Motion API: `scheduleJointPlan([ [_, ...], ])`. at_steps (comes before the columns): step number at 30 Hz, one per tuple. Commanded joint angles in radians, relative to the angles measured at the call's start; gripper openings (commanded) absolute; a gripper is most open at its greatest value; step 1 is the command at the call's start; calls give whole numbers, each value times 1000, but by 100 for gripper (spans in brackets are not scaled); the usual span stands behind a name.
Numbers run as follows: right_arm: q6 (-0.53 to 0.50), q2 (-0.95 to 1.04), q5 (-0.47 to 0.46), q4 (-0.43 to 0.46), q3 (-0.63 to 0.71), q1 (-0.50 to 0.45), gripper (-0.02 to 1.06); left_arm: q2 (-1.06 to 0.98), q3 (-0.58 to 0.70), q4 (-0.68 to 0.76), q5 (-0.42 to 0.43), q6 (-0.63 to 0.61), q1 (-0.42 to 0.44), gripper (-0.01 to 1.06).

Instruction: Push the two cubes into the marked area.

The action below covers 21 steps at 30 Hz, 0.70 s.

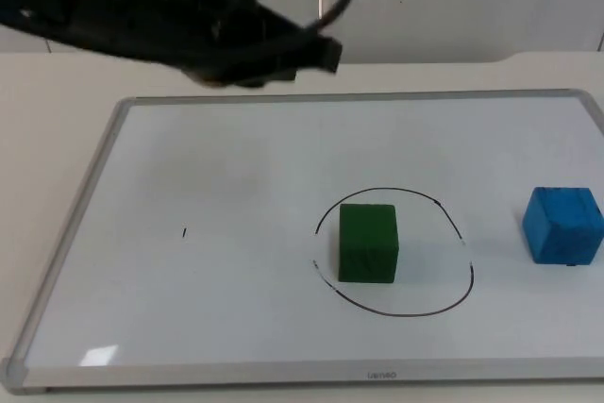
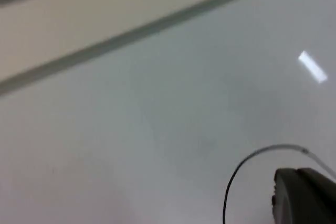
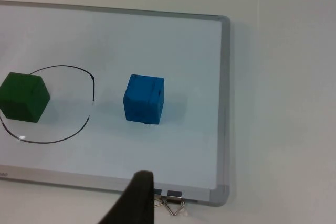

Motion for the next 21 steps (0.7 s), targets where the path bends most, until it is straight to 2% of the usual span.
scheduleJointPlan([
  [1,-6,-4,-3,-3,6,0,105,-72,-5,17,-5,1,-3,0],
  [10,-6,-4,-3,-3,6,0,105,-354,-5,36,-5,1,-3,0],
  [17,-6,-4,-3,-3,6,0,105,-485,6,36,2,-97,-3,0],
  [21,-6,-4,-3,-3,6,0,105,-538,36,38,19,-112,-3,0],
])
